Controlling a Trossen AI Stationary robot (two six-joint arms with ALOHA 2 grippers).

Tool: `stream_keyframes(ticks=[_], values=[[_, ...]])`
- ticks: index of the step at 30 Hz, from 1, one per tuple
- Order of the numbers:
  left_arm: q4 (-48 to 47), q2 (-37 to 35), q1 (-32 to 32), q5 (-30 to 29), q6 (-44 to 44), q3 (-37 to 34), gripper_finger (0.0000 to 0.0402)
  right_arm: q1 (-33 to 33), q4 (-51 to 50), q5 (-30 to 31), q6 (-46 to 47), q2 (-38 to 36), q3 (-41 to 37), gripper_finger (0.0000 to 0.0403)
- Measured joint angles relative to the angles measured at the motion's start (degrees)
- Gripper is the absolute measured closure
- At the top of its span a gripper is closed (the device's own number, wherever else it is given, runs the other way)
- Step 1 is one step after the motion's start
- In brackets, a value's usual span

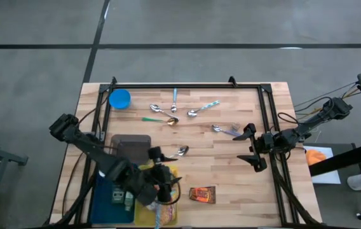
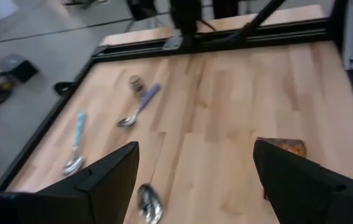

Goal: Pick & Place Food Item
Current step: Put the orange seasoning pack into the blue bin

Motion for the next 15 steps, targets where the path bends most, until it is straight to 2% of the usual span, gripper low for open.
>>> stream_keyframes(ticks=[9,15], values=[[9.7,3.3,5.0,16.3,8.4,0.0,0.0084,0.0,0.0,0.0,0.0,0.0,0.0,0.0064],[14.5,6.6,5.8,19.3,8.7,0.0,0.0084,0.0,0.0,0.0,0.0,0.0,0.0,0.0064]])
